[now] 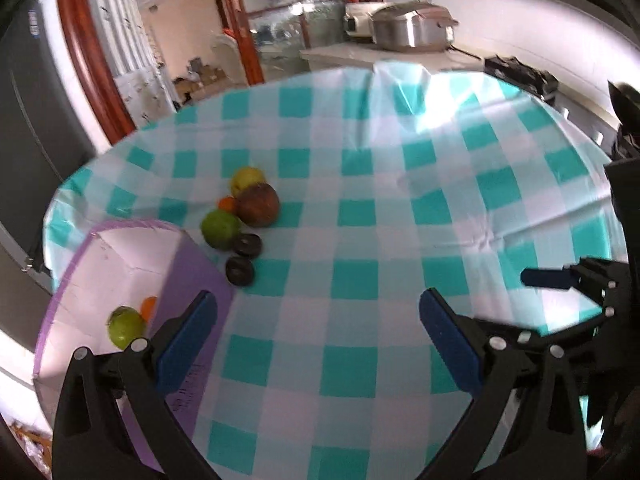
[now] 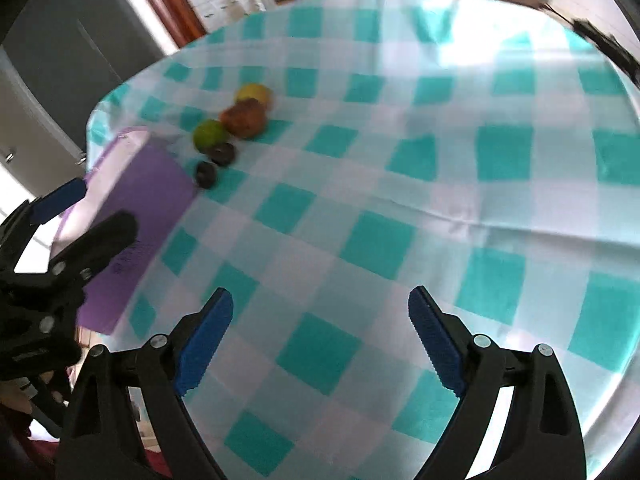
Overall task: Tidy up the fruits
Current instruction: 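Withdraw both tools from the box toward the remaining fruits, then grasp the brown apple with the right tool while the left tool grasps the yellow pear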
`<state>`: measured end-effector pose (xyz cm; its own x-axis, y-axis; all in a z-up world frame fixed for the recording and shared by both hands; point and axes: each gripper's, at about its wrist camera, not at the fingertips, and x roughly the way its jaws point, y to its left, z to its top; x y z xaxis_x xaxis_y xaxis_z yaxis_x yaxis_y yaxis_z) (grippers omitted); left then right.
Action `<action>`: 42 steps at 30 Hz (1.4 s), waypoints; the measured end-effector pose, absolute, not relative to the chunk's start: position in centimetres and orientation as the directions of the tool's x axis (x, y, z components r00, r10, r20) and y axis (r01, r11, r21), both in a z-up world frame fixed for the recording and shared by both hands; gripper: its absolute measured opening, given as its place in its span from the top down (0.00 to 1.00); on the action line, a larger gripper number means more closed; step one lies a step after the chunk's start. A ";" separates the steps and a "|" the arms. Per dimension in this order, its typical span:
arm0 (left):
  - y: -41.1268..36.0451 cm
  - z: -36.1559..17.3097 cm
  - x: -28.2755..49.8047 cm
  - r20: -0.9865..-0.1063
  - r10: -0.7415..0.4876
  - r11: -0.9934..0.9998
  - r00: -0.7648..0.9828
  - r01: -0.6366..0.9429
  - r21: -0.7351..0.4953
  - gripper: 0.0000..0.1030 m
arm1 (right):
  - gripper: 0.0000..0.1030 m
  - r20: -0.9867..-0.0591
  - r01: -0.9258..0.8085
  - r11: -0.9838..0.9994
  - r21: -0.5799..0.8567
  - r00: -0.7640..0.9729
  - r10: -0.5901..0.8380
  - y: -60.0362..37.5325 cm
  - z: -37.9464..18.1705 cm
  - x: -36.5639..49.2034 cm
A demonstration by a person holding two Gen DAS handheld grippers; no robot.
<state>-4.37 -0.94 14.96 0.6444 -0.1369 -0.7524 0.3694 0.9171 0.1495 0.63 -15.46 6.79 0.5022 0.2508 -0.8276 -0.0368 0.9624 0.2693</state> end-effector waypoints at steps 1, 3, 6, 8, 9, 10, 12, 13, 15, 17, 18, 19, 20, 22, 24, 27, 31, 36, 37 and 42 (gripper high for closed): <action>-0.7 14.4 -4.0 -0.764 -0.151 0.917 0.627 0.378 0.129 0.02 | 0.16 -0.835 -0.012 0.966 0.260 0.500 0.231 -16.0 6.2 0.8; -0.4 12.9 -3.5 -0.793 -0.197 0.909 0.576 0.410 0.072 0.02 | 0.16 -0.852 0.050 0.969 0.242 0.488 0.188 -17.2 4.9 1.5; 0.1 10.4 -2.9 -0.816 -0.220 0.896 0.534 0.442 0.048 0.02 | 0.16 -0.861 0.091 0.972 0.215 0.488 0.144 -17.5 4.1 3.5; 0.8 8.5 -2.4 -0.834 -0.232 0.890 0.501 0.455 0.026 0.02 | 0.16 -0.855 0.063 0.978 0.200 0.498 0.143 -16.3 4.1 5.7; 1.2 7.7 -2.2 -0.839 -0.234 0.889 0.491 0.457 0.019 0.02 | 0.16 -0.852 0.040 0.980 0.194 0.501 0.149 -15.4 4.1 6.8; 1.8 6.6 -1.9 -0.846 -0.233 0.888 0.480 0.460 0.017 0.02 | 0.16 -0.851 0.013 0.982 0.188 0.501 0.156 -14.3 3.9 7.9; 2.6 5.5 -1.7 -0.850 -0.226 0.887 0.475 0.462 0.023 0.02 | 0.16 -0.851 -0.063 0.982 0.179 0.490 0.187 -11.2 3.2 11.3; 3.1 5.0 -1.5 -0.850 -0.223 0.886 0.478 0.462 0.028 0.02 | 0.16 -0.851 -0.101 0.978 0.180 0.483 0.206 -9.6 2.7 13.0; 4.2 4.2 -1.0 -0.847 -0.216 0.888 0.485 0.458 0.036 0.02 | 0.25 -0.853 -0.161 0.971 0.175 0.468 0.232 -7.1 2.0 15.6; 5.4 3.3 -0.2 -0.845 -0.214 0.892 0.491 0.451 0.036 0.02 | 0.30 -0.848 -0.180 0.969 0.170 0.474 0.237 -5.2 1.9 18.2; 5.6 3.2 0.0 -0.843 -0.222 0.886 0.489 0.462 0.034 0.02 | 0.30 -0.839 -0.169 0.965 0.201 0.478 0.259 -4.8 2.0 19.6; 5.5 3.0 0.0 -0.842 -0.235 0.873 0.486 0.486 0.037 0.02 | 0.30 -0.833 -0.157 0.962 0.224 0.482 0.272 -4.6 2.2 20.5; 5.2 2.8 -0.1 -0.839 -0.240 0.856 0.489 0.515 0.055 0.02 | 0.30 -0.821 -0.142 0.959 0.246 0.495 0.284 -4.2 2.7 22.0; 4.8 2.5 -0.2 -0.831 -0.259 0.835 0.492 0.547 0.064 0.02 | 0.30 -0.805 -0.136 0.954 0.267 0.513 0.299 -3.4 3.4 24.0; 4.7 2.2 -0.1 -0.832 -0.269 0.821 0.485 0.567 0.065 0.02 | 0.30 -0.810 -0.152 0.954 0.258 0.504 0.300 -2.1 3.6 26.3; 4.9 1.8 0.7 -0.836 -0.271 0.813 0.478 0.578 0.067 0.02 | 0.29 -0.879 -0.221 0.960 0.170 0.407 0.249 0.7 2.3 28.8; 4.9 1.5 1.5 -0.841 -0.284 0.806 0.462 0.590 0.052 0.02 | 0.30 -0.903 -0.273 0.958 0.091 0.383 0.195 2.4 1.5 29.7; 4.9 0.7 3.2 -0.853 -0.286 0.814 0.437 0.580 0.024 0.02 | 0.34 -0.899 -0.286 0.950 0.125 0.371 0.231 2.5 0.6 31.1; 4.8 0.6 3.5 -0.853 -0.286 0.816 0.436 0.577 0.021 0.02 | 0.38 -0.893 -0.309 0.939 0.154 0.364 0.266 2.6 0.6 31.2; 4.5 0.5 4.5 -0.861 -0.275 0.828 0.429 0.561 0.015 0.02 | 0.39 -0.887 -0.301 0.934 0.193 0.354 0.298 0.9 0.8 30.4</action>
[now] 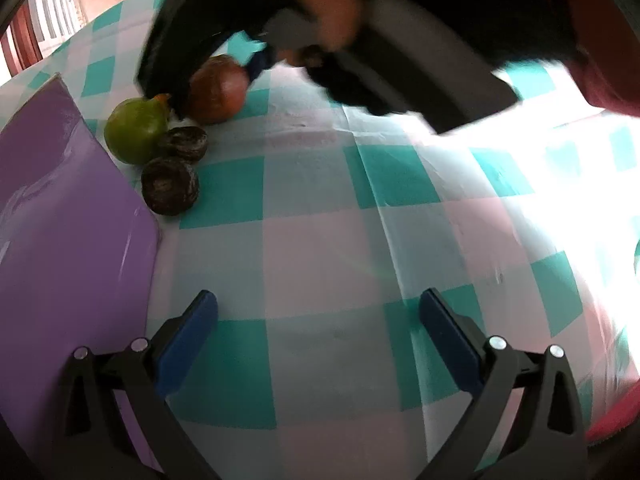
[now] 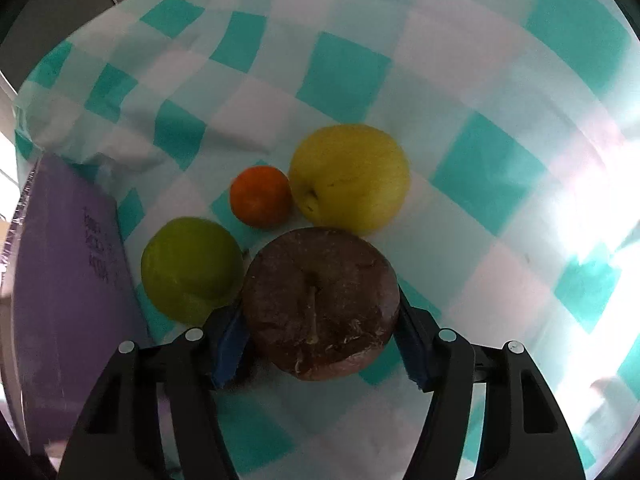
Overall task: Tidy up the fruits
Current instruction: 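Grasp the brown apple with the right tool while the left tool grasps the yellow pear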
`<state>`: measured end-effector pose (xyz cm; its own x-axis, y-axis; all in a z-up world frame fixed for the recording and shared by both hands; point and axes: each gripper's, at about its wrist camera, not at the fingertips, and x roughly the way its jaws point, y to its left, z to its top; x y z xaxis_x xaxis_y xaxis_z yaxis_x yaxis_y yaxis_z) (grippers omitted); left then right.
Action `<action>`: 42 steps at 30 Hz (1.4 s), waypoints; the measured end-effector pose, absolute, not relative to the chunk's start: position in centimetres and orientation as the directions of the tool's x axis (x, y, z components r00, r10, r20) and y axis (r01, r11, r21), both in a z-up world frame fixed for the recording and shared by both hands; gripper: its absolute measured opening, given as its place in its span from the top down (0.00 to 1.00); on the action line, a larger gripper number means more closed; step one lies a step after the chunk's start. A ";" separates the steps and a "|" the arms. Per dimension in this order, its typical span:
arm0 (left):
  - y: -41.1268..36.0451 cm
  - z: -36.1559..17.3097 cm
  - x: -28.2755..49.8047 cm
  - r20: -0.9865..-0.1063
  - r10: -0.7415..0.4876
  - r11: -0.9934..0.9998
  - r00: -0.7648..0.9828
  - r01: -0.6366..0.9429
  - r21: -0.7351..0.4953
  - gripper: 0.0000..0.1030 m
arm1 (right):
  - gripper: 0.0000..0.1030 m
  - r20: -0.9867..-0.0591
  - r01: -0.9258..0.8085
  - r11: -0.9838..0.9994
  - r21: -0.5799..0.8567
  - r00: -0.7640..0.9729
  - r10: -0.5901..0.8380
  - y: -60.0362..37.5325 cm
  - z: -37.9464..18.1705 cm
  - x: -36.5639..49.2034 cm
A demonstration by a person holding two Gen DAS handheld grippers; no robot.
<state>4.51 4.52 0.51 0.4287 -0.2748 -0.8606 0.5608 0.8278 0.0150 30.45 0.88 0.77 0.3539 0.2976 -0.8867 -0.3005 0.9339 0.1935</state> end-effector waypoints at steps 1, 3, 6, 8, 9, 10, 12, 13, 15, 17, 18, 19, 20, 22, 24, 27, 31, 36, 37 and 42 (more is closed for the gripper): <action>4.4 0.7 4.8 -0.865 -0.268 0.833 0.425 0.554 0.015 0.02 | 0.39 -0.880 -0.283 0.939 0.197 0.372 0.297 -0.2 1.1 29.8; 3.9 2.0 6.1 -0.860 -0.271 0.854 0.433 0.521 -0.006 0.02 | 0.39 -0.863 -0.230 0.949 0.214 0.411 0.294 -2.7 2.0 28.3; 2.4 5.3 9.1 -0.831 -0.258 0.885 0.492 0.466 0.001 0.02 | 0.39 -0.845 -0.120 0.969 0.216 0.474 0.247 -7.4 3.6 25.7; 1.0 7.1 12.0 -0.818 -0.225 0.905 0.530 0.425 0.027 0.02 | 0.39 -0.834 -0.039 0.973 0.228 0.508 0.216 -11.1 4.5 23.9; 0.3 7.6 13.4 -0.817 -0.204 0.914 0.540 0.404 0.040 0.02 | 0.39 -0.829 -0.008 0.972 0.237 0.519 0.206 -12.4 4.7 23.2; -0.6 7.9 14.7 -0.816 -0.182 0.921 0.549 0.385 0.054 0.02 | 0.39 -0.825 0.032 0.969 0.244 0.533 0.190 -14.1 5.0 22.1; -2.0 8.0 18.0 -0.807 -0.121 0.936 0.579 0.336 0.100 0.02 | 0.39 -0.822 0.075 0.965 0.252 0.542 0.173 -16.0 5.2 20.4; -2.6 7.7 19.9 -0.804 -0.086 0.940 0.588 0.316 0.131 0.02 | 0.39 -0.822 0.100 0.960 0.261 0.545 0.166 -17.1 5.3 19.4; -3.3 7.3 23.7 -0.800 -0.007 0.942 0.601 0.273 0.197 0.02 | 0.39 -0.824 0.123 0.956 0.265 0.544 0.158 -18.4 5.2 17.8; -3.2 7.6 26.5 -0.793 0.049 0.940 0.607 0.241 0.243 0.03 | 0.39 -0.827 0.147 0.950 0.274 0.541 0.155 -18.8 4.9 16.4; -3.3 7.4 28.1 -0.800 0.071 0.936 0.595 0.237 0.260 0.03 | 0.39 -0.828 0.156 0.947 0.280 0.539 0.156 -19.0 4.7 15.7; -3.3 7.2 29.4 -0.809 0.090 0.933 0.581 0.235 0.274 0.06 | 0.39 -0.829 0.167 0.943 0.288 0.537 0.158 -19.1 4.4 15.1; -3.1 6.9 30.8 -0.814 0.112 0.931 0.570 0.227 0.287 0.07 | 0.39 -0.830 0.180 0.937 0.299 0.533 0.162 -19.2 4.1 14.4; -2.5 5.6 32.8 -0.853 0.142 0.924 0.503 0.241 0.296 0.11 | 0.39 -0.833 0.197 0.927 0.318 0.525 0.174 -19.1 3.4 13.4; -2.2 3.7 34.1 -0.907 0.121 0.922 0.403 0.294 0.253 0.23 | 0.39 -0.834 0.201 0.923 0.328 0.521 0.183 -19.3 3.1 12.5; -2.2 2.4 34.0 -0.894 0.144 0.889 0.425 0.340 0.305 0.24 | 0.39 -0.834 0.193 0.923 0.333 0.518 0.192 -19.3 3.1 11.6; -1.4 1.8 33.5 -0.868 0.162 0.864 0.470 0.357 0.355 0.34 | 0.39 -0.831 0.183 0.925 0.332 0.521 0.196 -19.2 3.3 10.8; 0.4 1.0 35.0 -0.895 0.149 0.912 0.421 0.291 0.289 0.23 | 0.39 -0.836 0.178 0.927 0.331 0.510 0.201 -18.8 3.2 10.1; 1.3 0.9 35.5 -0.911 0.126 0.934 0.392 0.262 0.242 0.23 | 0.39 -0.833 0.170 0.928 0.331 0.514 0.203 -18.6 3.4 9.8; 2.6 1.1 35.7 -0.953 -0.032 0.960 0.301 0.276 0.055 0.39 | 0.39 -0.828 0.157 0.929 0.334 0.520 0.210 -18.0 3.7 8.6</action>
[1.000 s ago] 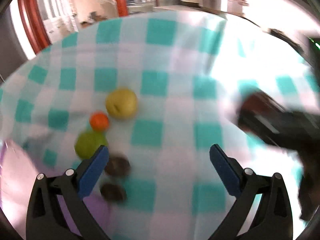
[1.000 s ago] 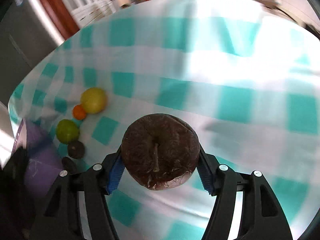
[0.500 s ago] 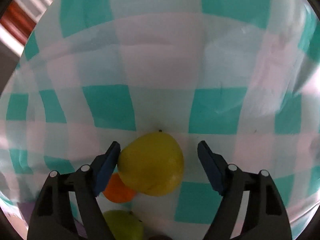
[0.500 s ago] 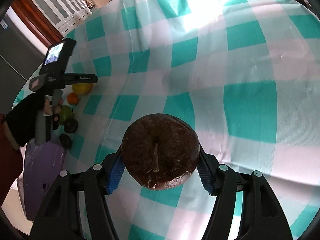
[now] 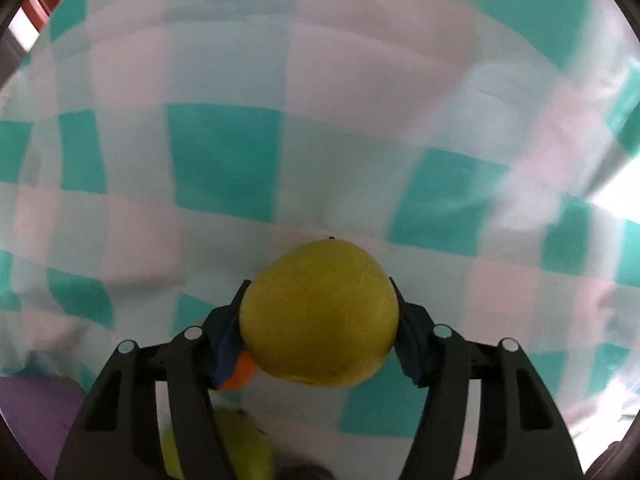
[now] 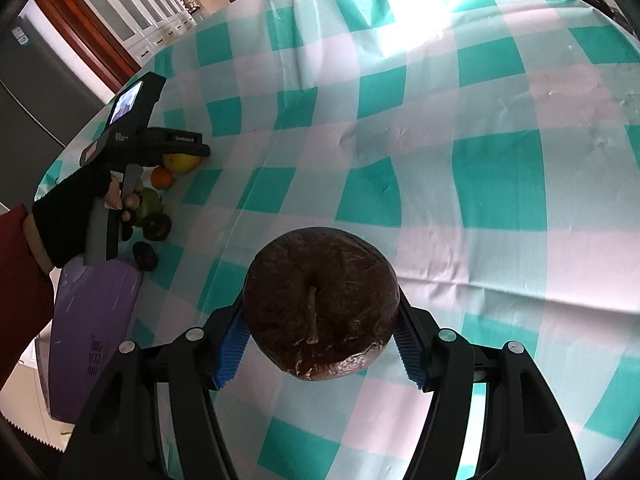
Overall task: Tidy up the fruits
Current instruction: 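Grasp the brown apple with the right tool while the left tool grasps the yellow pear, then carry the apple and pear over the purple box and open both tools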
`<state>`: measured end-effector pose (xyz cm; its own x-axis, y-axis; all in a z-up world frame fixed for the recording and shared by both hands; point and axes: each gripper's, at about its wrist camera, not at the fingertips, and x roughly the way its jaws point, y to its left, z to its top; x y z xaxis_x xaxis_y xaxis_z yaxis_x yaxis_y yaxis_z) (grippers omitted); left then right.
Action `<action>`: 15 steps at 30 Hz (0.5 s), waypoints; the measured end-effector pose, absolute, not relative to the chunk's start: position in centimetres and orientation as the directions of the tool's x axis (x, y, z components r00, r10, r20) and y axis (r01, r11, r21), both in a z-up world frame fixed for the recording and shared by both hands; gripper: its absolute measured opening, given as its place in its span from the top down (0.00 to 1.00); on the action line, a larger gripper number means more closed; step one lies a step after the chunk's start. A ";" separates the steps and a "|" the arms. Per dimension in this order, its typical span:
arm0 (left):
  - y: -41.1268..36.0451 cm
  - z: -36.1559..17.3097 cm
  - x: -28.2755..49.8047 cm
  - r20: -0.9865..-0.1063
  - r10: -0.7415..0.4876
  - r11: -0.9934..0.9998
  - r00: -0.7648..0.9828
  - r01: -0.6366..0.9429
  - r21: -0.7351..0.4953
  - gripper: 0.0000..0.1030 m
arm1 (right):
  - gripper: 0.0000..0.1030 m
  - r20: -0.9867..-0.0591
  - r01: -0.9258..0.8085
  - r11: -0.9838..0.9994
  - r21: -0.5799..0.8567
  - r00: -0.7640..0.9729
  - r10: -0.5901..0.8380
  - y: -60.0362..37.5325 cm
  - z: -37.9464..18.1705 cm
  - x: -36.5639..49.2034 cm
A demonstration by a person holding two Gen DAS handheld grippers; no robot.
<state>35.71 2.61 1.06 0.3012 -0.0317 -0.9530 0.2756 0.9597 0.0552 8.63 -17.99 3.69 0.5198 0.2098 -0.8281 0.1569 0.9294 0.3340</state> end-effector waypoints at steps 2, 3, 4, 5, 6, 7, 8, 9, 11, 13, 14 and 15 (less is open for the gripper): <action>2.0 1.5 33.9 -0.945 -0.117 0.949 0.304 0.316 -0.016 0.39 | 0.39 -0.829 0.155 0.931 0.331 0.520 0.208 -17.8 3.8 8.1; 1.7 1.8 32.9 -0.940 -0.144 0.943 0.308 0.331 -0.036 0.39 | 0.39 -0.830 0.155 0.932 0.327 0.518 0.205 -17.7 3.8 7.9; 1.4 1.9 31.5 -0.935 -0.183 0.937 0.302 0.342 -0.072 0.39 | 0.39 -0.835 0.158 0.935 0.317 0.514 0.196 -17.6 3.8 7.6; 1.2 1.9 30.0 -0.929 -0.232 0.929 0.287 0.348 -0.124 0.39 | 0.39 -0.839 0.160 0.937 0.309 0.509 0.190 -17.5 3.7 7.5; 1.1 1.9 28.7 -0.923 -0.269 0.922 0.276 0.350 -0.164 0.39 | 0.39 -0.845 0.161 0.940 0.300 0.503 0.184 -17.5 3.6 7.4; 1.0 1.8 27.2 -0.917 -0.294 0.917 0.271 0.352 -0.189 0.39 | 0.39 -0.853 0.163 0.945 0.285 0.493 0.172 -17.4 3.4 7.1; 1.1 1.6 25.3 -0.910 -0.316 0.910 0.270 0.356 -0.211 0.39 | 0.39 -0.857 0.166 0.947 0.276 0.488 0.164 -17.3 3.2 6.9; 1.2 1.4 23.9 -0.905 -0.333 0.906 0.266 0.358 -0.228 0.39 | 0.39 -0.860 0.170 0.947 0.273 0.485 0.161 -17.3 3.1 6.6; 1.5 1.3 20.5 -0.898 -0.347 0.899 0.272 0.368 -0.236 0.39 | 0.39 -0.869 0.172 0.950 0.260 0.471 0.152 -17.1 2.7 5.8; 1.9 1.3 17.5 -0.899 -0.340 0.891 0.277 0.401 -0.214 0.39 | 0.39 -0.881 0.167 0.957 0.239 0.452 0.142 -16.8 2.2 5.1; 2.0 1.6 16.0 -0.901 -0.335 0.890 0.276 0.408 -0.205 0.39 | 0.39 -0.887 0.161 0.959 0.232 0.440 0.141 -16.7 1.9 4.5; 1.8 1.9 14.4 -0.904 -0.326 0.888 0.277 0.417 -0.193 0.39 | 0.39 -0.891 0.156 0.962 0.226 0.432 0.139 -16.6 1.7 4.1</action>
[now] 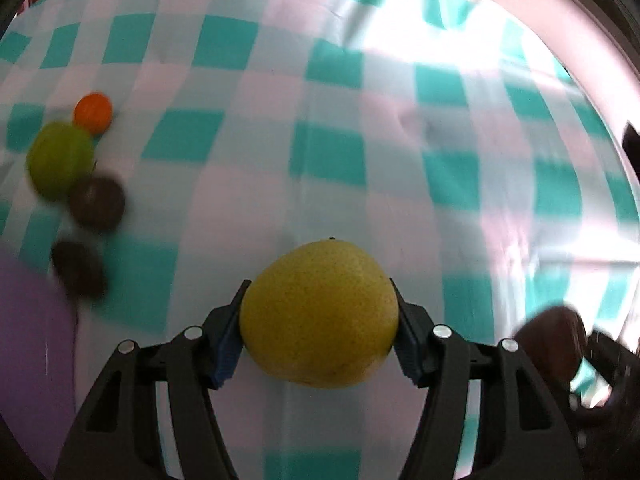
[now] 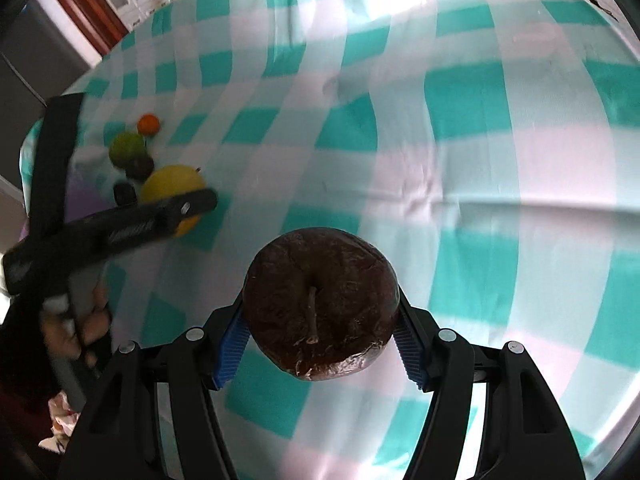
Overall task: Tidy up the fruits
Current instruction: 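Carry the apple and pear over the purple box and open both tools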
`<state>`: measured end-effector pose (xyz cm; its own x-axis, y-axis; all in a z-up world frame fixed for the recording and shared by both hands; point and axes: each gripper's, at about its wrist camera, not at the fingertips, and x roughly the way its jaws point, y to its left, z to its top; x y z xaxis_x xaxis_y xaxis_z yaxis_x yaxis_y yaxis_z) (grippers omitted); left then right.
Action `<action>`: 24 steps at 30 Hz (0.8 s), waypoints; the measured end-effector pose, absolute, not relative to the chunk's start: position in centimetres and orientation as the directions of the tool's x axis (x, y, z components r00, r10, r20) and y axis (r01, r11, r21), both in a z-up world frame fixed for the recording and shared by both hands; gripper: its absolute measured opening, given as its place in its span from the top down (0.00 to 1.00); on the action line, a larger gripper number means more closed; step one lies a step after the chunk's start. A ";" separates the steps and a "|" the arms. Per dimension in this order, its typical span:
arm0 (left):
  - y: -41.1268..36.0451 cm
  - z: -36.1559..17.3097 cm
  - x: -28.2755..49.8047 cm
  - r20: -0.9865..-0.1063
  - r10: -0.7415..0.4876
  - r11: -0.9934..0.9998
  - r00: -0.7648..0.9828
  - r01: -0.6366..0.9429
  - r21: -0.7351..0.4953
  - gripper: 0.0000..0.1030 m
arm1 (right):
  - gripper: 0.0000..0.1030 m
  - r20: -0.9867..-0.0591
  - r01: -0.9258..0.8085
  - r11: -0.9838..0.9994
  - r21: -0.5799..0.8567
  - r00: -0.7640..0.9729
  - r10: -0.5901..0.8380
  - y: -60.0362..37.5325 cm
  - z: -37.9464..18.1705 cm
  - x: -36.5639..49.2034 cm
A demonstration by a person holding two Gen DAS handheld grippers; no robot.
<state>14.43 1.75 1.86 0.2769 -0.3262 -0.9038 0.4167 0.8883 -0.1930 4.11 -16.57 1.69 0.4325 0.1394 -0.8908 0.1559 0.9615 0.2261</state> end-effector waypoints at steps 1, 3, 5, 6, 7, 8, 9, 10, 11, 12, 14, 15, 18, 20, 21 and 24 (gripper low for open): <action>1.9 2.0 13.1 -0.906 -0.317 0.887 0.280 0.427 -0.178 0.39 | 0.39 -0.895 0.148 0.964 0.219 0.425 0.138 -16.4 1.5 3.7; 2.4 2.2 10.8 -0.912 -0.299 0.885 0.281 0.439 -0.155 0.39 | 0.39 -0.903 0.132 0.968 0.215 0.404 0.145 -16.1 1.1 2.8; 0.8 2.6 7.4 -0.918 -0.281 0.890 0.279 0.434 -0.140 0.39 | 0.39 -0.911 0.110 0.972 0.208 0.383 0.152 -15.9 0.8 2.0; 0.6 2.9 6.0 -0.920 -0.272 0.894 0.284 0.428 -0.132 0.39 | 0.39 -0.914 0.098 0.974 0.204 0.375 0.153 -15.7 0.7 1.6; 0.9 3.1 5.0 -0.920 -0.264 0.898 0.288 0.422 -0.125 0.39 | 0.39 -0.916 0.082 0.977 0.198 0.369 0.154 -15.4 0.7 1.3; 1.2 3.5 4.0 -0.921 -0.257 0.902 0.293 0.415 -0.120 0.39 | 0.39 -0.918 0.058 0.980 0.190 0.365 0.156 -15.2 0.9 1.0; 1.3 4.0 2.7 -0.921 -0.251 0.905 0.299 0.410 -0.114 0.39 | 0.39 -0.918 0.042 0.982 0.187 0.364 0.159 -15.1 1.1 0.9; 1.7 4.5 1.7 -0.919 -0.243 0.909 0.311 0.405 -0.103 0.39 | 0.39 -0.916 0.027 0.982 0.187 0.365 0.164 -14.8 1.5 0.7; 1.8 4.7 0.9 -0.917 -0.239 0.911 0.321 0.401 -0.097 0.39 | 0.39 -0.913 0.011 0.981 0.191 0.368 0.174 -14.7 1.9 0.4; 1.6 5.6 0.1 -0.914 -0.234 0.914 0.331 0.395 -0.091 0.39 | 0.39 -0.911 -0.003 0.981 0.195 0.371 0.183 -14.6 2.3 0.2; 1.5 6.6 -0.8 -0.909 -0.224 0.924 0.351 0.373 -0.084 0.39 | 0.39 -0.905 -0.034 0.980 0.197 0.379 0.195 -14.4 3.1 0.1; 1.8 7.4 -1.5 -0.906 -0.220 0.929 0.361 0.362 -0.081 0.39 | 0.39 -0.902 -0.047 0.979 0.198 0.383 0.200 -14.3 3.5 0.0; 1.6 8.2 -2.3 -0.894 -0.198 0.942 0.401 0.330 -0.060 0.39 | 0.39 -0.893 -0.084 0.976 0.203 0.392 0.220 -14.1 4.5 -0.1; 1.7 9.2 -3.3 -0.887 -0.180 0.949 0.425 0.314 -0.042 0.39 | 0.39 -0.889 -0.102 0.973 0.208 0.395 0.231 -13.9 5.0 -0.1; 1.9 9.6 -3.8 -0.884 -0.173 0.951 0.435 0.307 -0.035 0.39 | 0.39 -0.887 -0.110 0.971 0.212 0.395 0.238 -13.9 5.2 -0.2; 2.7 10.8 -5.3 -0.873 -0.147 0.959 0.466 0.283 -0.011 0.39 | 0.39 -0.880 -0.141 0.964 0.225 0.396 0.263 -13.1 5.9 -0.4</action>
